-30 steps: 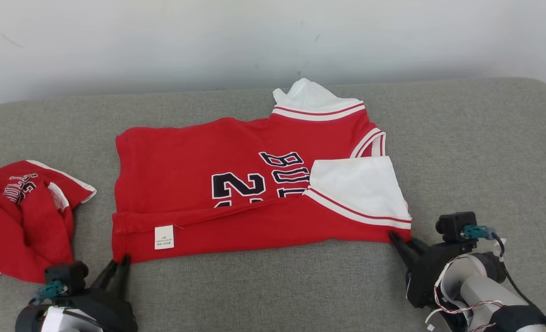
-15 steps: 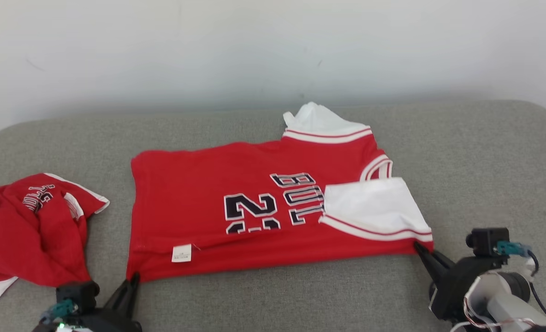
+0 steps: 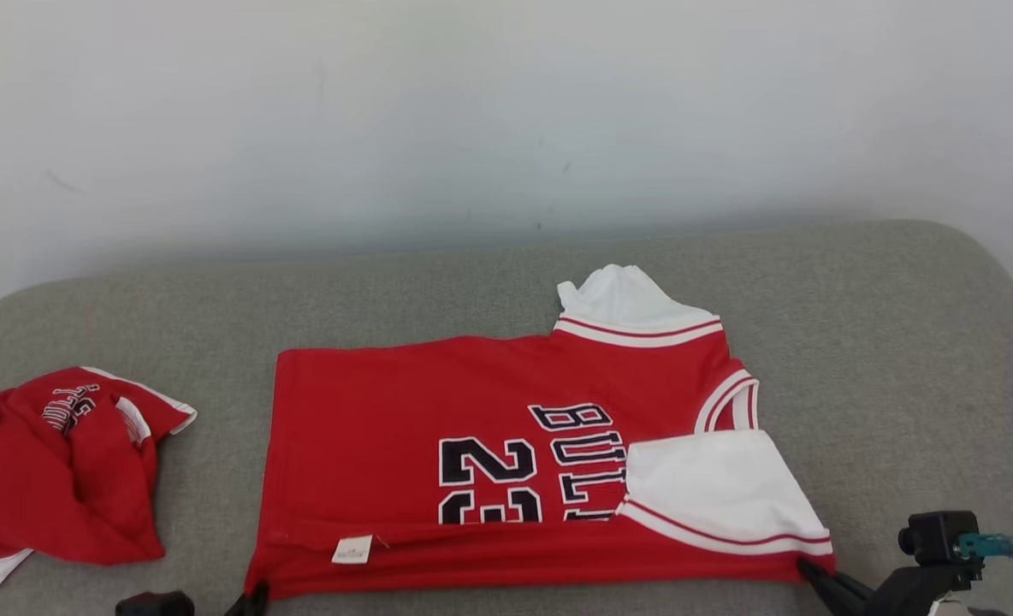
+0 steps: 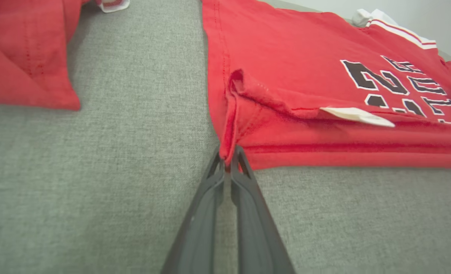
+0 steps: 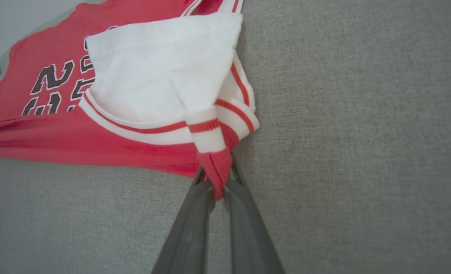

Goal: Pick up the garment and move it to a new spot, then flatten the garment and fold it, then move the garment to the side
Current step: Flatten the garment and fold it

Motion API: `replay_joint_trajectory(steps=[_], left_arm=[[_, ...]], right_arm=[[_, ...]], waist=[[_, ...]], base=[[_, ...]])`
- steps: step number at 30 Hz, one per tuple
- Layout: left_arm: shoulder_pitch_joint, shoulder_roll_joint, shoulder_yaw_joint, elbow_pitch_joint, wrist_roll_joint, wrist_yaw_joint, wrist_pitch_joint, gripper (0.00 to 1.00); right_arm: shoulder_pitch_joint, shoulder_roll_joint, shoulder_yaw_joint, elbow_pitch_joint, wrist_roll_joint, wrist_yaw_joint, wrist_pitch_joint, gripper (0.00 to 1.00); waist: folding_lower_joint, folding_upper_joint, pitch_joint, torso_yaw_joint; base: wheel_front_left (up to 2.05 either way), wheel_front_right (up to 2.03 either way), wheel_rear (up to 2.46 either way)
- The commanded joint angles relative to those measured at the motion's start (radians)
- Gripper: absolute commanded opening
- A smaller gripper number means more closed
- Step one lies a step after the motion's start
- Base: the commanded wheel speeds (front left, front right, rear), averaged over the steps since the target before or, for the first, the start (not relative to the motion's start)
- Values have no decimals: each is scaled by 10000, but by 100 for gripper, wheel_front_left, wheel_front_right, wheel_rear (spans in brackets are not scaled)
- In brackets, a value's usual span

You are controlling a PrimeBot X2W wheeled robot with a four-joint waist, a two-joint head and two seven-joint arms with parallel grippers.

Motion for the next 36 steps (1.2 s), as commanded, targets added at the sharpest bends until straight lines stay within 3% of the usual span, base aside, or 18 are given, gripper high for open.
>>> replay_joint_trajectory(steps=[1,11,22,23,24,25,26,27,36], left_arm=[[221,248,86,100,-26,93,-68,0],[997,371,-42,-558,-190,303,378,0],[1385,374,-133,-1096,-350,539,641,0],[1409,366,-117,-1110,-379,560,630,46],[1425,359,-103,-1125,-409,597,614,84],[1425,359,-103,-1125,-409,597,614,84],[1443,355,-98,-1129,-415,632,634,100],[1458,342,-107,-1139,-443,610,680,100],[1485,597,144,-1756,-518,882,371,100]], right_arm=[[308,-220,-250,-193,-72,-25,211,0],[1828,-31,-1535,-1538,-625,-25,1701,0],[2638,808,-3010,-2526,-1930,-25,2978,0],[2679,862,-3163,-2601,-2121,-25,3030,27],[2706,926,-3331,-2692,-2246,-25,3067,45],[2706,926,-3331,-2692,-2246,-25,3067,45],[2745,1006,-3451,-2778,-2346,-25,3098,82],[2801,1081,-3571,-2863,-2446,-23,3178,100],[3081,1470,-4642,-3968,-2948,-23,3528,100]], waist=[[1,2,-104,-87],[1,2,-281,62],[1,2,-238,77],[1,2,-232,71],[1,2,-223,65],[1,2,-223,65],[1,2,-216,61],[1,2,-209,61],[1,2,-139,52]], base=[[0,0,0],[0,0,0],[0,0,0],[0,0,0],[0,0,0],[0,0,0],[0,0,0],[0,0,0],[0,0,0]])
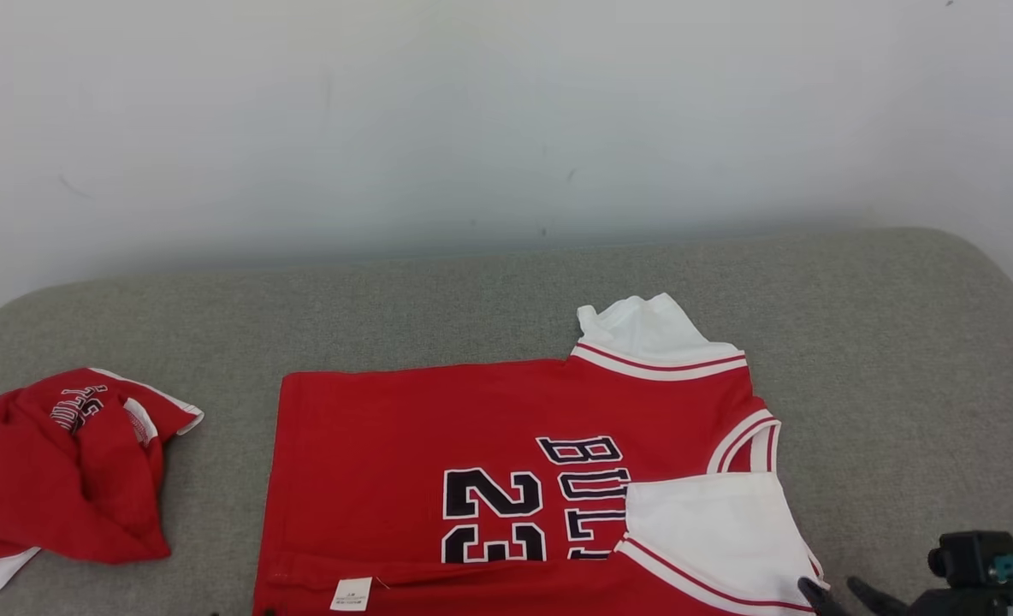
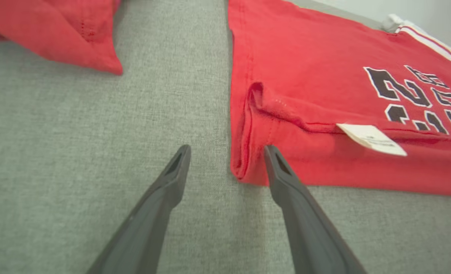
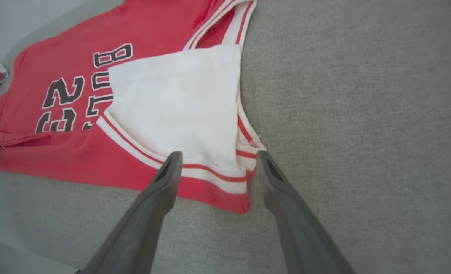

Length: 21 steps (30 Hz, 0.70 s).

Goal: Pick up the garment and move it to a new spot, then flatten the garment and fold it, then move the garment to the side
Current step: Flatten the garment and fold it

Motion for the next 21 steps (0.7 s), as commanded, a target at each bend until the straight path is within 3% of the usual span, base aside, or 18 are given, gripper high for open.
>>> replay_joint_trajectory(steps=[1,5,12,21], left_arm=[[72,135,110,-177,-61,75,-108,100],[100,302,249,-903,205,390,-340,100],[165,370,810,-2383,1307,1047,-500,100],[693,303,1618,-3359,2593,1258,-509,100]], right_arm=[[-18,57,-174,-227,-65,-22,-142,100],[-214,290,-551,-825,-242,-14,-917,100],[-518,350,-216,-906,-1048,-14,-2773,100],[-1005,148,549,-182,-1793,-14,-4928,100]], waist=[[0,0,13,-9],[0,0,40,-12],[0,0,40,98],[0,0,-12,173]], base=[[0,0,0],[0,0,0],[0,0,0],[0,0,0]])
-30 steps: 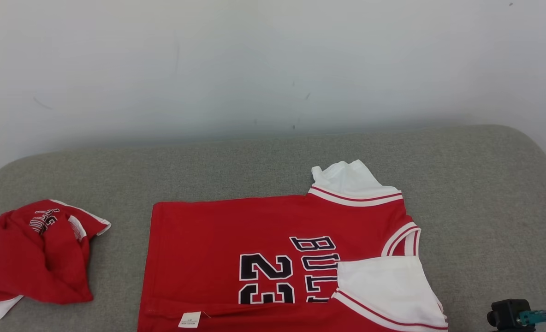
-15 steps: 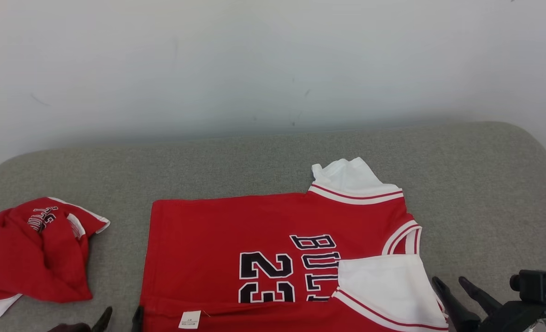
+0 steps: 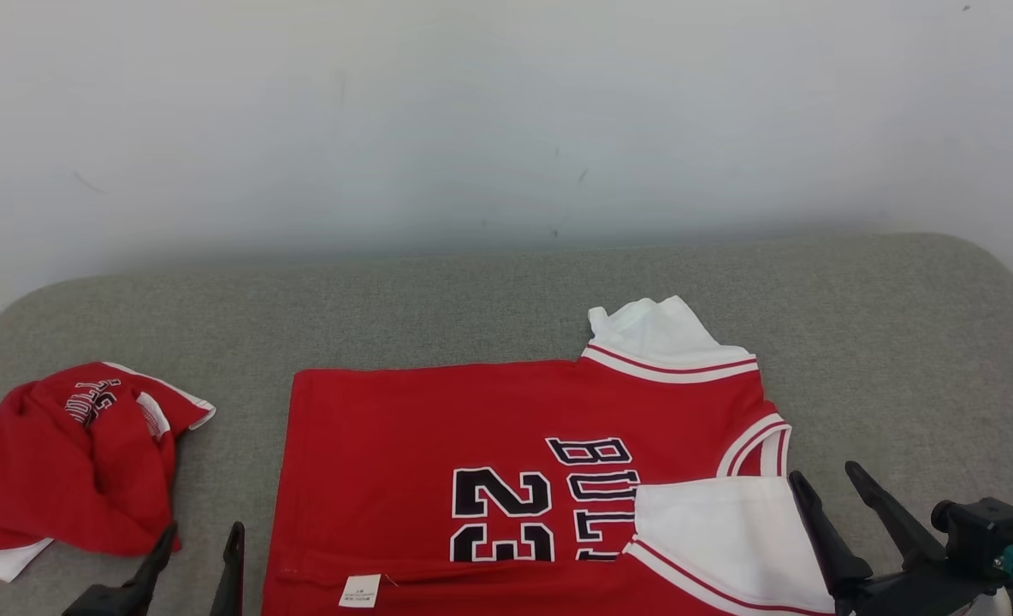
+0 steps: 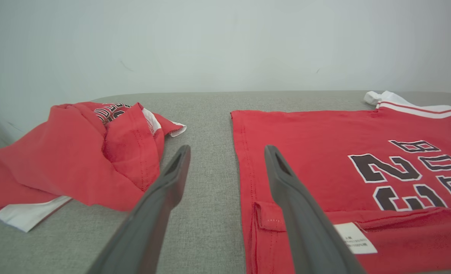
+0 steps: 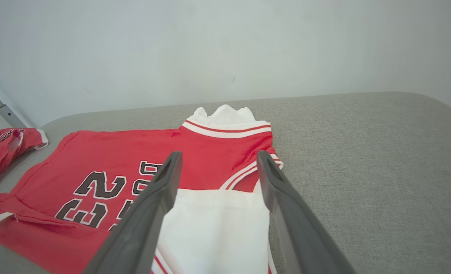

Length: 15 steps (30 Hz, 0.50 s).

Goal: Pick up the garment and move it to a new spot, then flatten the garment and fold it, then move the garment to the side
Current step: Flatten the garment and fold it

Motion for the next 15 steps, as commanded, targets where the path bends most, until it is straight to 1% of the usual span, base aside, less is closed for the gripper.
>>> replay_joint_trajectory(steps=[1,6,11,15], left_arm=[[114,108,149,-92,266,61,-68,100],[380,-43,873,-575,455,391,-69,100],[592,-115,1246,-811,604,314,-70,100],[570,-174,1333,-824,593,130,-70,100]], right_arm=[[-191,-48,-2,96,-167,-4,-273,100],[-327,111,1,441,-328,-4,-839,100],[-367,220,-13,645,-410,-4,-918,100],[-497,201,-68,735,-419,-4,-928,100]], waist=[[0,0,-10,9],[0,0,-47,32],[0,0,-13,60],[0,0,50,70]], base=[[0,0,0],[0,0,0],[0,0,0],[0,0,0]])
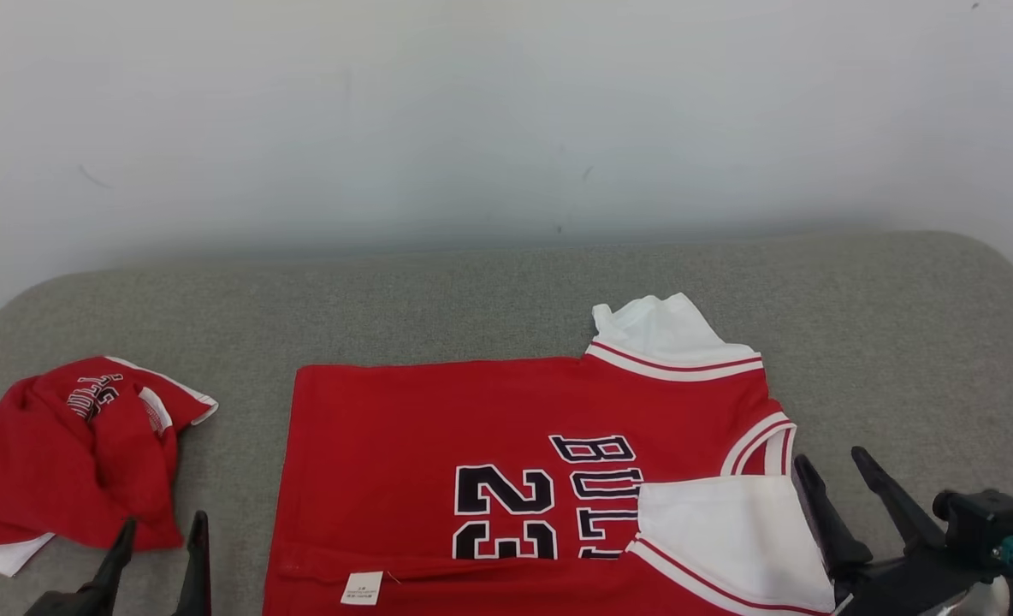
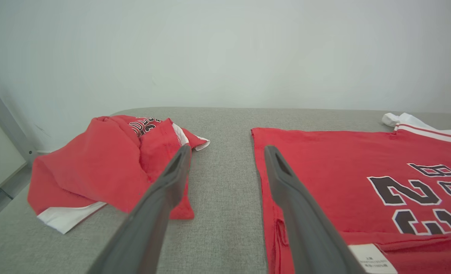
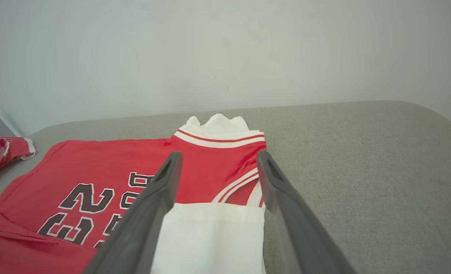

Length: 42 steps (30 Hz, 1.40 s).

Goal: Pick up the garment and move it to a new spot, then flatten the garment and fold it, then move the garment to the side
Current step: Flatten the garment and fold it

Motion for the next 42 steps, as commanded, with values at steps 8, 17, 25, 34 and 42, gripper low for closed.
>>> replay_joint_trajectory(steps=[8,17,25,34,42], left_arm=[[-1658,94,-104,1033,-127,-1055,-50,100],[-4321,-330,-753,3131,-777,-2016,372,100],[-6527,-402,-2165,4989,-1804,-2146,536,100],[-8025,-281,-3778,6250,-3490,-2153,486,100],[-8776,-40,-4588,6943,-4414,-2154,433,100]], right_arm=[[-1859,242,136,735,-468,-4,366,100],[-4793,479,674,2994,-823,-4,450,100],[-7446,725,1111,5216,-1154,-6,94,100],[-9187,1105,1578,7009,-1129,-6,-646,100],[-9709,1248,1963,7775,-858,-6,-1032,100]], waist=[[0,0,665,-118],[0,0,2037,56],[0,0,3308,141],[0,0,3938,-4],[0,0,4082,-208]], base=[[0,0,0],[0,0,0],[0,0,0],[0,0,0],[0,0,0]])
